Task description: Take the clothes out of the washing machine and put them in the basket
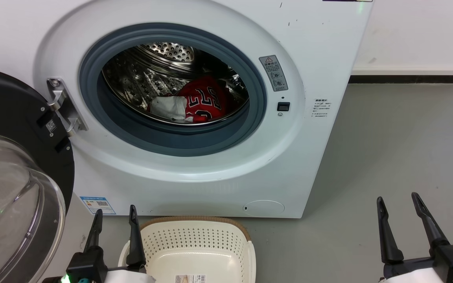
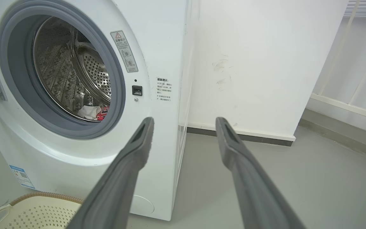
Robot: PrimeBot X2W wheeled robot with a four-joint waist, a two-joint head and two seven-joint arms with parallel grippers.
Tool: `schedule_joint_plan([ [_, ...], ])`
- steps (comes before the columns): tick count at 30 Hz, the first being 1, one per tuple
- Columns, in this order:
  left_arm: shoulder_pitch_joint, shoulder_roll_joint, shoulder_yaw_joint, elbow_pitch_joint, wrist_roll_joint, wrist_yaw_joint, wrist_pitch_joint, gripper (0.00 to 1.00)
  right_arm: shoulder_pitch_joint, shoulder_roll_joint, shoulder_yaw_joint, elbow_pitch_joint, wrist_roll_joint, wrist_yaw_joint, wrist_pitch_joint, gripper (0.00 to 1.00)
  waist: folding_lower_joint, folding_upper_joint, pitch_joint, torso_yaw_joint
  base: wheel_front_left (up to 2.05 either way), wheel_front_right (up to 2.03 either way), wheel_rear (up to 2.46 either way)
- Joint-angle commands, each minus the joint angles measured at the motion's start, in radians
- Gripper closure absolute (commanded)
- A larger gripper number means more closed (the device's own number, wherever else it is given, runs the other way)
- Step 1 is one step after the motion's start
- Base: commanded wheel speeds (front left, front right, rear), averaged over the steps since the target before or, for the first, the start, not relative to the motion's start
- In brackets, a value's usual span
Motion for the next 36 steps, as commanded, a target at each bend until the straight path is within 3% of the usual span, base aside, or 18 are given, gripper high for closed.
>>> schedule_joint_plan([
  [1, 0.008, 0.002, 0.002, 0.001, -0.002, -0.004, -0.003, 0.0, 0.009, -0.003, 0.0, 0.0, 0.005, 0.0, -0.003, 0.0, 0.0, 0.0, 0.0, 0.0, 0.0, 0.0, 0.0],
  [11, -0.008, 0.002, 0.0, 0.009, 0.006, 0.0, -0.003, 0.0, 0.004, -0.003, 0.001, -0.002, 0.006, -0.001, -0.003, 0.0, 0.0, 0.0, 0.005, -0.004, 0.0, 0.0, 0.0],
  [20, -0.13, 0.001, 0.012, 0.067, 0.027, -0.055, -0.003, 0.0, -0.023, -0.002, 0.014, -0.008, 0.003, -0.001, -0.003, 0.0, 0.0, 0.0, 0.04, -0.04, 0.0, 0.0, 0.0],
  [29, -0.411, 0.047, 0.053, 0.285, 0.073, -0.113, -0.003, 0.0, -0.092, -0.002, 0.04, -0.028, 0.005, -0.001, -0.003, 0.0, 0.0, 0.0, 0.172, -0.108, 0.0, 0.0, 0.0],
  [36, -0.686, 0.124, 0.069, 0.532, 0.09, -0.139, -0.003, 0.0, -0.174, -0.001, 0.063, -0.041, 0.027, -0.001, -0.003, 0.0, 0.0, 0.0, 0.304, -0.171, 0.0, 0.0, 0.0],
])
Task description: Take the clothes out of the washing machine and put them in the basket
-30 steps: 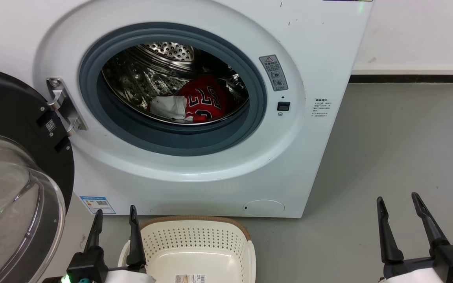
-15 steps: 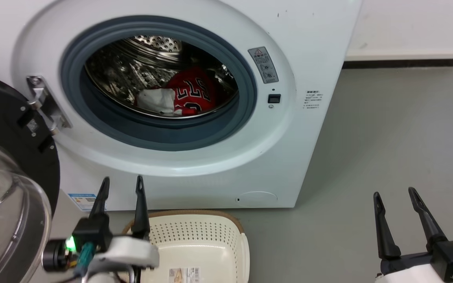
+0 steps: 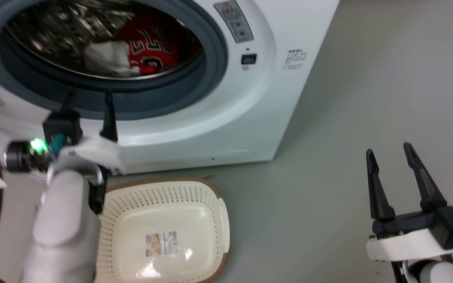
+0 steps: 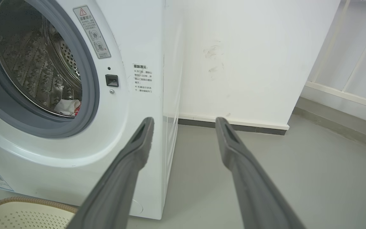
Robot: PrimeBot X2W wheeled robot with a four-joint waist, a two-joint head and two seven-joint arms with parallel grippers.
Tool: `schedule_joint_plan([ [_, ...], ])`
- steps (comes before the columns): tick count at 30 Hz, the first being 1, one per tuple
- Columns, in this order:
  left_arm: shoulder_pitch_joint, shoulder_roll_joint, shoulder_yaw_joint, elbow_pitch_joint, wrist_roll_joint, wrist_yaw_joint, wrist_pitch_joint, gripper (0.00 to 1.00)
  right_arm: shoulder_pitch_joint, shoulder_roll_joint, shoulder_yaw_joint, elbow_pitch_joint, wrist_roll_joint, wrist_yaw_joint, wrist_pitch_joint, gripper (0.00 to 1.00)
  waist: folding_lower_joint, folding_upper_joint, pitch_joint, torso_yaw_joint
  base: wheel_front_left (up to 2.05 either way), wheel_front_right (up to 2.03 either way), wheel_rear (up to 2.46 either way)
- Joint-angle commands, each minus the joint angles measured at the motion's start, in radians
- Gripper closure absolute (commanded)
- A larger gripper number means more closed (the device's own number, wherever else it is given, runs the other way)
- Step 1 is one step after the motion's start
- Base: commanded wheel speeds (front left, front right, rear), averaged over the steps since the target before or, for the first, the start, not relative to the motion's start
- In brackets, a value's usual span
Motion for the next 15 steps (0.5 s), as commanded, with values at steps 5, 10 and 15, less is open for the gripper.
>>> schedule_joint_plan([
  [5, -0.207, 0.057, -0.009, 0.156, 0.017, -0.02, -0.003, 0.0, -0.068, 0.001, 0.015, -0.016, 0.023, -0.001, -0.002, 0.0, -0.0002, 0.0, 0.147, -0.078, 0.0, 0.0, 0.0],
  [10, -0.424, 0.112, -0.026, 0.304, 0.028, -0.038, 0.004, 0.0, -0.117, 0.001, 0.031, -0.033, 0.046, -0.001, -0.002, 0.0, -0.0002, 0.0, 0.242, -0.116, 0.0, 0.0, 0.0],
  [15, -0.61, 0.182, -0.034, 0.419, 0.034, -0.062, 0.061, 0.0, -0.164, 0.001, 0.053, -0.052, 0.077, -0.001, -0.002, 0.0, -0.0002, 0.0, 0.331, -0.165, 0.0, 0.0, 0.0],
])
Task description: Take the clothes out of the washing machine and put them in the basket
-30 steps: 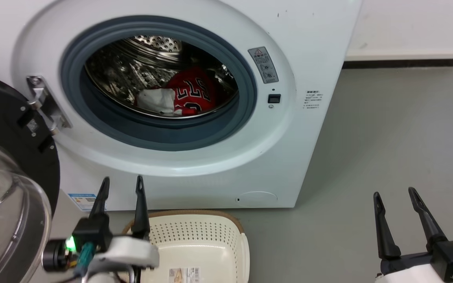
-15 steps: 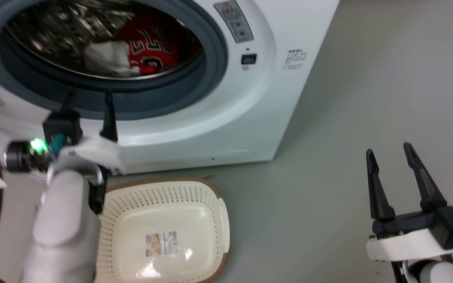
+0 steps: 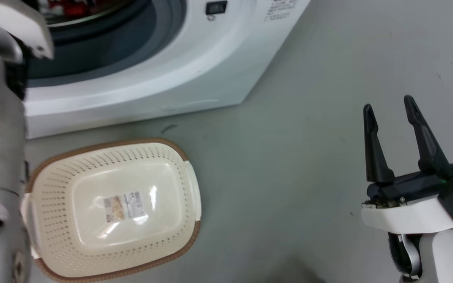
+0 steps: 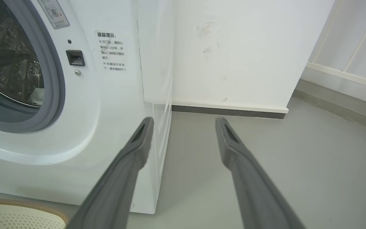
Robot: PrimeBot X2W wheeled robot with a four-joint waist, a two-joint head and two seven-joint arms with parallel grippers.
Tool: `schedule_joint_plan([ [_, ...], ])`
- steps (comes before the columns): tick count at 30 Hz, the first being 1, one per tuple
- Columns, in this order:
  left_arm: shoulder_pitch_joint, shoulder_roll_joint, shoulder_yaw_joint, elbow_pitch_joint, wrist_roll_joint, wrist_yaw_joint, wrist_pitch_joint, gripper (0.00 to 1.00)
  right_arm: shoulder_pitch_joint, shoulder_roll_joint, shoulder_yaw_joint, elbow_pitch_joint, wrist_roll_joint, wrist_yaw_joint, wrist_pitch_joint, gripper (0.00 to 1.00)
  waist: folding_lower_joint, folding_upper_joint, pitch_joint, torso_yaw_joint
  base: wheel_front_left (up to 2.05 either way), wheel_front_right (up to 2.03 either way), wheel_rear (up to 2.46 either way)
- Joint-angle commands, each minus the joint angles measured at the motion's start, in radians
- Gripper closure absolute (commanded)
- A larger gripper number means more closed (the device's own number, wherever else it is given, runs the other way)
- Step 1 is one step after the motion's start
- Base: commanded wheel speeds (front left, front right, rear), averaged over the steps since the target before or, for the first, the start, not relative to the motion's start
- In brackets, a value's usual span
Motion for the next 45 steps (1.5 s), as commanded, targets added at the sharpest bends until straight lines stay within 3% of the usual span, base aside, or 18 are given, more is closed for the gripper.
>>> schedule_joint_plan([
  [1, -0.068, 0.023, -0.01, 0.038, 0.01, -0.009, 0.04, 0.0, -0.032, 0.002, 0.01, -0.012, 0.017, -0.001, -0.002, 0.0, -0.0003, 0.0, 0.089, -0.067, 0.0, 0.0, 0.0],
  [13, -0.366, 0.118, -0.104, 0.161, 0.056, -0.041, 0.322, 0.0, -0.091, 0.002, 0.019, -0.049, 0.088, -0.001, -0.002, 0.0, -0.0003, 0.0, 0.24, -0.132, 0.0, 0.0, 0.0],
  [21, -0.498, 0.139, -0.119, 0.233, 0.029, -0.048, 0.519, 0.0, -0.106, 0.002, 0.03, -0.069, 0.118, -0.001, -0.002, 0.0, -0.0003, 0.0, 0.302, -0.157, 0.0, 0.0, 0.0],
  [35, -0.511, 0.15, -0.181, 0.267, 0.019, -0.049, 0.576, 0.0, -0.117, 0.002, 0.029, -0.079, 0.131, -0.001, -0.002, 0.0, -0.0003, 0.0, 0.335, -0.153, 0.0, 0.0, 0.0],
  [37, -0.505, 0.145, -0.187, 0.269, 0.013, -0.049, 0.572, 1.0, -0.118, 0.002, 0.028, -0.08, 0.127, -0.001, -0.002, 0.0, -0.0003, 0.0, 0.333, -0.15, 0.0, 0.0, 0.0],
  [45, -0.49, 0.129, -0.201, 0.256, -0.036, -0.048, 0.492, 1.0, -0.116, 0.002, 0.019, -0.08, 0.11, -0.001, -0.002, 0.0, -0.0003, 0.0, 0.299, -0.126, 0.0, 0.0, 0.0],
])
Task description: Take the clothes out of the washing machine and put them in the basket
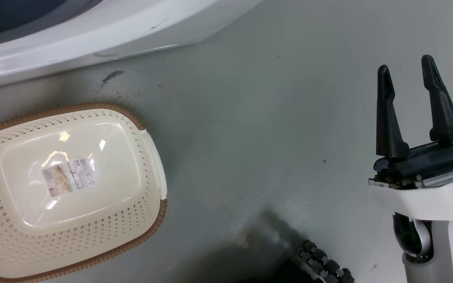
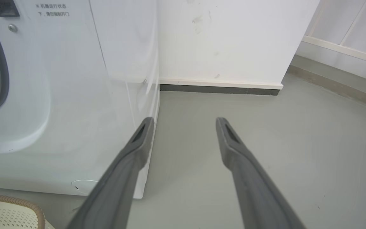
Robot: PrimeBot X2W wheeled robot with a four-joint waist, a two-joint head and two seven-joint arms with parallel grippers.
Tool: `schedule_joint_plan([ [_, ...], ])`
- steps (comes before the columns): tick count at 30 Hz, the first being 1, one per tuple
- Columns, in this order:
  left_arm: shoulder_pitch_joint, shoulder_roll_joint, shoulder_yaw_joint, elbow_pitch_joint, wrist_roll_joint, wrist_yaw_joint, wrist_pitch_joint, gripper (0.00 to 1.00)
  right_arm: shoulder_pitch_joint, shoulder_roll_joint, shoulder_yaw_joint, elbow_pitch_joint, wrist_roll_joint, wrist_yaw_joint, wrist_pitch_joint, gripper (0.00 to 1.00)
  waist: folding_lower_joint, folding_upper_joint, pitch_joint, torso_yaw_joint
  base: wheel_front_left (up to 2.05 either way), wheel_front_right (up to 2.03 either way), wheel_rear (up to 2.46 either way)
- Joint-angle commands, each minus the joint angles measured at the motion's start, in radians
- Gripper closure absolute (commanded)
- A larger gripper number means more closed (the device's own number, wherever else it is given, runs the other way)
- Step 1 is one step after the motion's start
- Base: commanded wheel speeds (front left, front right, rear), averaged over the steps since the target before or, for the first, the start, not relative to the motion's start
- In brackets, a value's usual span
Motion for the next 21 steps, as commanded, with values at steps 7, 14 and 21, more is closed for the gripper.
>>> schedule_joint_plan([
  [7, 0.083, -0.045, -0.041, -0.022, -0.058, 0.001, -0.157, 1.0, 0.011, 0.002, -0.014, 0.015, -0.039, -0.001, -0.002, 0.0, -0.0001, 0.0, -0.092, 0.055, 0.0, 0.0, 0.0],
  [14, 0.17, -0.08, -0.096, -0.044, -0.139, 0.001, -0.291, 1.0, 0.02, 0.002, -0.035, 0.033, -0.076, -0.001, -0.002, 0.0, -0.0001, 0.0, -0.173, 0.109, 0.0, 0.0, 0.0],
  [21, 0.294, -0.106, -0.162, -0.076, -0.207, 0.001, -0.429, 1.0, 0.052, 0.001, -0.041, 0.049, -0.118, -0.001, -0.002, 0.0, -0.0001, 0.0, -0.263, 0.161, 0.0, 0.0, 0.0],
])
